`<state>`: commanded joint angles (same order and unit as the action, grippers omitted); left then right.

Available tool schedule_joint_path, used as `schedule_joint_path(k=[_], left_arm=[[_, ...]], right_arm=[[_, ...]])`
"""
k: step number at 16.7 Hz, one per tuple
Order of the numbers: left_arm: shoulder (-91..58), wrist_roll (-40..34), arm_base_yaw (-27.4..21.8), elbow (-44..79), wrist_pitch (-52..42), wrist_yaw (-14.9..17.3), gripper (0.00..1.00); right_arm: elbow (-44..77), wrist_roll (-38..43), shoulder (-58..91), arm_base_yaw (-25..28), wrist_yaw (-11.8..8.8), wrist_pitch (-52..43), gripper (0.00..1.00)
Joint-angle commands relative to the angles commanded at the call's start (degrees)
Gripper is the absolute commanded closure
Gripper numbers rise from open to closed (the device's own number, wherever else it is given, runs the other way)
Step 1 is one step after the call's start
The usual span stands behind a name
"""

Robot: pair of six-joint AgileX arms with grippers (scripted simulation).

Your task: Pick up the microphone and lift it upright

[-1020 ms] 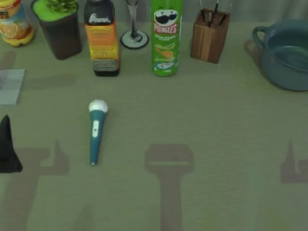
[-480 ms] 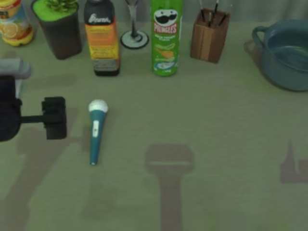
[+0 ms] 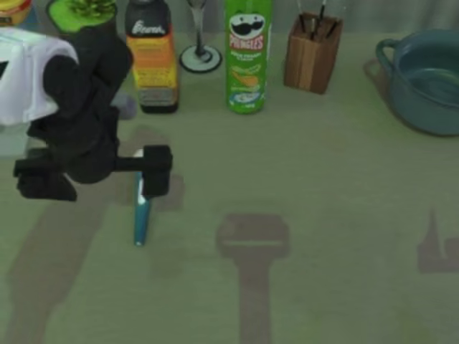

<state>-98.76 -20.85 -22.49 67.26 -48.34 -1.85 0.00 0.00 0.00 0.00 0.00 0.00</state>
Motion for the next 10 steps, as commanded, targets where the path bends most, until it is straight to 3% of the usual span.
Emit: schedule_joint_path(k=[10], left_arm=[[-7.44, -1.61, -1.53, 5.64, -3.13, -0.14, 0.0]], right_arm=[[0.0, 0.0, 0.0, 0.0, 0.0, 0.0, 0.0]])
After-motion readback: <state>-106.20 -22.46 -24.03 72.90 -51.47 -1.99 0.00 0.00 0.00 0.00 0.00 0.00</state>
